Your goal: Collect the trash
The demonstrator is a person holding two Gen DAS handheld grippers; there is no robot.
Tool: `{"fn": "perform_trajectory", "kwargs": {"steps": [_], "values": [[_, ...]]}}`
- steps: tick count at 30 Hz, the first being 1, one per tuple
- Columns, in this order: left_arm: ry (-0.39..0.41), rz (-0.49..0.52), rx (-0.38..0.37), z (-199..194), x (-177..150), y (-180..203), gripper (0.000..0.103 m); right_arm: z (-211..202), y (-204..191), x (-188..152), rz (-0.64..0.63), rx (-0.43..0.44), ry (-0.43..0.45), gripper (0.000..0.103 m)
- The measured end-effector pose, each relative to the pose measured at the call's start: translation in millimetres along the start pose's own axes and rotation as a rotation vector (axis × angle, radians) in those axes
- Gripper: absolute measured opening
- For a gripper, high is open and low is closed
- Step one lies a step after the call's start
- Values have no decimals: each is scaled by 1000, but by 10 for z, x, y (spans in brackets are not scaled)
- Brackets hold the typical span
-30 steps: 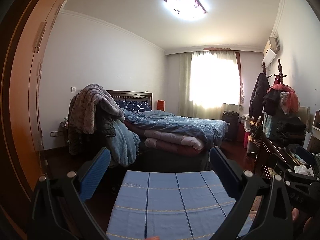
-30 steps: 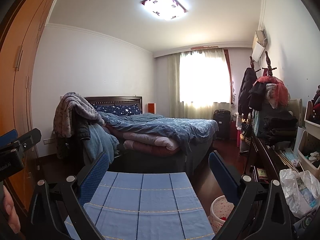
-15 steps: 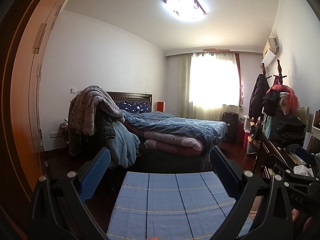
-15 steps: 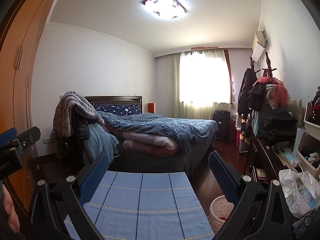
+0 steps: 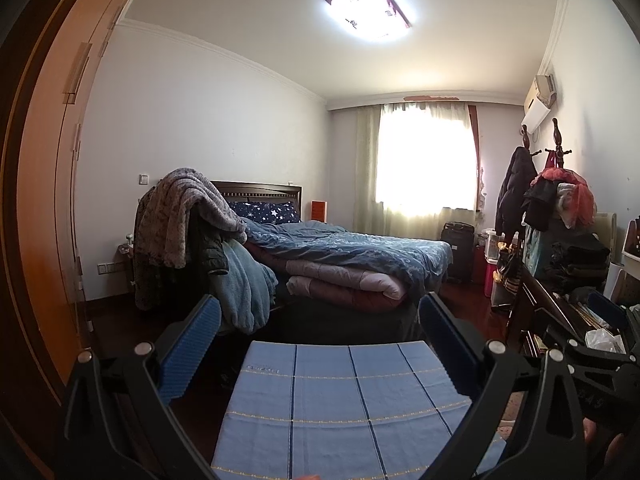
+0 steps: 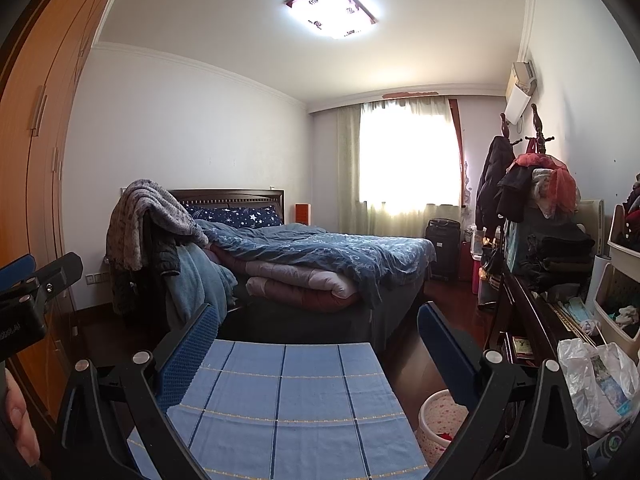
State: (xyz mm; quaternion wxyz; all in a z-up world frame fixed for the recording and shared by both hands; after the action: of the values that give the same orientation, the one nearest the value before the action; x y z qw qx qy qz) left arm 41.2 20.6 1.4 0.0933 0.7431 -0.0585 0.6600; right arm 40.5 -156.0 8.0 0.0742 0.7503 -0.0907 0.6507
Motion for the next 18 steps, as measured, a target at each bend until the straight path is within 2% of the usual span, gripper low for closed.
{"fn": "perform_trajectory", "kwargs": {"steps": [18], "values": [[-6, -4, -18, 46, -4, -22, 100, -29, 139, -25, -9, -27, -1, 99]]}}
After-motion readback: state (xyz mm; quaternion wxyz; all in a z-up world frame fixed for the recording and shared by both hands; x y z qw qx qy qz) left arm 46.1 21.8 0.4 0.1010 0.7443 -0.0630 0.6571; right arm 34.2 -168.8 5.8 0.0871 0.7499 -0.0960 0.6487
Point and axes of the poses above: each gripper's, at about its wrist camera, not at the fingertips, and z roughly the way its jaws point, y to its right, x to its top, the point moved 7 cm from there along z, roughly the way its jaws point, and after that the axes turned 8 degrees about -x, right-handed, at the moved point
